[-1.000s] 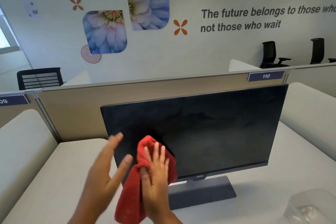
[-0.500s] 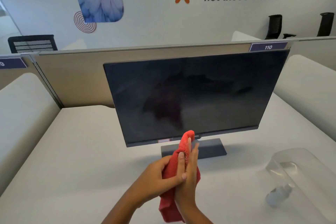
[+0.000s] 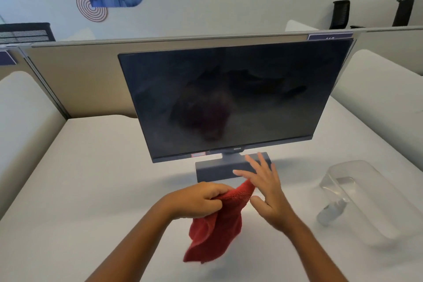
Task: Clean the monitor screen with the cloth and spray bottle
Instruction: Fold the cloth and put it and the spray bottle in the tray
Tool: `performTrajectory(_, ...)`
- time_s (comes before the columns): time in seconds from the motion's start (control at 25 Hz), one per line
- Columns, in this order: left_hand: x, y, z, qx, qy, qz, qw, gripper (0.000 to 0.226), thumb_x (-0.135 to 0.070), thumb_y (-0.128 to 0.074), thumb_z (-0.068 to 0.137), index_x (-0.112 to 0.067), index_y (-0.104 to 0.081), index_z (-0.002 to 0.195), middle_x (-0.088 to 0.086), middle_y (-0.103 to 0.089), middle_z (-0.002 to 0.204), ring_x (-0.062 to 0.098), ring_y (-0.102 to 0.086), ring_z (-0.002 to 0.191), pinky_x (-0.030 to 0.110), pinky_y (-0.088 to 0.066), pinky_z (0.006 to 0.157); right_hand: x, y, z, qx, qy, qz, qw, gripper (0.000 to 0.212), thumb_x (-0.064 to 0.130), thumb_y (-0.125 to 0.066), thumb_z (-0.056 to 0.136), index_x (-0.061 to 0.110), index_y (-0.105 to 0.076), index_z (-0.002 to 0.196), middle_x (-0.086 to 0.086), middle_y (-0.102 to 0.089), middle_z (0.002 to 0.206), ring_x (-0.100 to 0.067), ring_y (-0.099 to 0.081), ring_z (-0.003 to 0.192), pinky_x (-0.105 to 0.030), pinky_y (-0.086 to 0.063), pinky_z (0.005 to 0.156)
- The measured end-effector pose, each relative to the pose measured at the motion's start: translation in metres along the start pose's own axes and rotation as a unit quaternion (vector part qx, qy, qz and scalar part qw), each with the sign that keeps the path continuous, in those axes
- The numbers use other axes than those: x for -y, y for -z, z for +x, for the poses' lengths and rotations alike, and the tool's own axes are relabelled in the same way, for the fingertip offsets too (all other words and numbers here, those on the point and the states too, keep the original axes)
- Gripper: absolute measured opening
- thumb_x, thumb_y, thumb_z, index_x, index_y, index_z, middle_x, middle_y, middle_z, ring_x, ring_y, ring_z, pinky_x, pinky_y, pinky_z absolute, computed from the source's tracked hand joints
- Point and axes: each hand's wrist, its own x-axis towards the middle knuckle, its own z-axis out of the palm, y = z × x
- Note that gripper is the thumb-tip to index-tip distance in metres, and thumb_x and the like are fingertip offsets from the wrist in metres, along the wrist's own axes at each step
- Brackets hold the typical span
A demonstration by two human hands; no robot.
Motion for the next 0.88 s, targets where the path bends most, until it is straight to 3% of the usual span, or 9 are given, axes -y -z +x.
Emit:
performTrajectory(0.08,0.0,0.002,0.002,0.003,0.003,0.022,1.0,0.043,-0.002,-0.035,0.086,-0.021,-0.054,0.121,0.008,-0.062,0.114,0.025,-0.058,0.101,0.042,-0.051,0.091,-0.022,0.023,0.006,0.046,-0.033,-0.075,0.996,0.049,0.031,-0.049,0.076,0.04,-0.053,0.124,0.012,-0.042,0.145,-0.005,-0.019,0.141,-0.042,0.003,0.118)
performTrajectory(0.16,0.001,0.004,0.005,-0.005,0.003,0.05,0.999,0.046,-0.001,-0.035,0.084,-0.022,-0.054,0.121,0.006,-0.062,0.116,0.023,-0.057,0.102,0.043,-0.049,0.093,-0.017,0.019,0.006,0.123,-0.025,-0.12,0.985,0.032,0.028,-0.059,0.078,0.033,-0.065,0.109,0.014,-0.065,0.111,-0.005,-0.053,0.11,-0.046,-0.023,0.114)
performTrajectory(0.2,0.002,0.007,0.007,-0.012,0.005,0.071,0.997,0.048,-0.001,-0.036,0.083,-0.023,-0.054,0.122,0.005,-0.062,0.117,0.022,-0.057,0.102,0.043,-0.048,0.093,-0.017,0.019,0.01,0.117,-0.017,-0.138,0.983,0.023,0.024,-0.061,0.08,0.029,-0.069,0.101,0.011,-0.07,0.097,-0.01,-0.059,0.093,-0.044,-0.034,0.108)
performTrajectory(0.28,0.005,0.016,0.011,-0.033,0.013,0.131,0.991,0.049,0.0,-0.037,0.083,-0.023,-0.053,0.123,0.003,-0.061,0.122,0.021,-0.055,0.105,0.04,-0.045,0.096,-0.02,0.034,0.022,0.046,-0.042,-0.169,0.984,0.021,0.016,-0.063,0.08,0.027,-0.072,0.095,0.006,-0.073,0.09,-0.02,-0.063,0.084,-0.032,-0.046,0.09)
performTrajectory(0.36,0.008,0.028,0.014,-0.076,0.009,0.194,0.978,0.043,-0.001,-0.038,0.088,-0.02,-0.053,0.124,0.005,-0.061,0.123,0.023,-0.055,0.107,0.037,-0.04,0.098,-0.017,0.042,0.027,-0.029,-0.034,-0.171,0.984,0.024,0.012,-0.065,0.077,0.026,-0.073,0.094,0.004,-0.074,0.086,-0.022,-0.066,0.081,-0.026,-0.047,0.069)
performTrajectory(0.48,0.013,0.04,0.019,-0.182,-0.004,0.252,0.951,0.036,-0.011,-0.041,0.096,-0.019,-0.048,0.13,0.008,-0.06,0.127,0.029,-0.055,0.111,0.041,-0.044,0.097,-0.012,0.042,0.031,-0.162,0.024,-0.18,0.97,0.024,0.01,-0.072,0.075,0.018,-0.074,0.097,0.0,-0.076,0.09,-0.022,-0.07,0.08,-0.028,-0.055,0.067)
performTrajectory(0.6,0.026,0.026,0.022,-0.243,0.025,0.286,0.927,0.043,-0.011,-0.047,0.094,-0.024,-0.041,0.135,0.008,-0.057,0.131,0.03,-0.056,0.111,0.038,-0.046,0.095,-0.022,0.027,0.013,-0.231,0.065,-0.224,0.945,0.03,0.01,-0.081,0.069,0.011,-0.075,0.099,-0.005,-0.075,0.093,-0.023,-0.071,0.079,-0.03,-0.058,0.069)
performTrajectory(0.76,0.076,-0.048,0.013,-0.161,0.013,0.301,0.94,0.039,-0.013,-0.038,0.097,-0.02,-0.045,0.135,0.008,-0.049,0.141,0.028,-0.052,0.121,0.035,-0.039,0.1,-0.045,-0.032,-0.05,-0.13,0.084,-0.208,0.966,0.038,0.005,-0.087,0.056,0.017,-0.077,0.09,-0.002,-0.076,0.083,-0.02,-0.071,0.069,-0.027,-0.058,0.058)
performTrajectory(0.88,0.107,-0.103,0.004,-0.058,0.027,0.281,0.958,0.034,-0.015,-0.041,0.094,-0.018,-0.054,0.125,0.009,-0.061,0.126,0.028,-0.057,0.111,0.033,-0.041,0.091,-0.056,-0.063,-0.088,0.001,0.064,-0.166,0.984,0.044,0.006,-0.089,0.047,0.022,-0.077,0.086,0.005,-0.074,0.078,-0.013,-0.069,0.066,-0.023,-0.056,0.056)
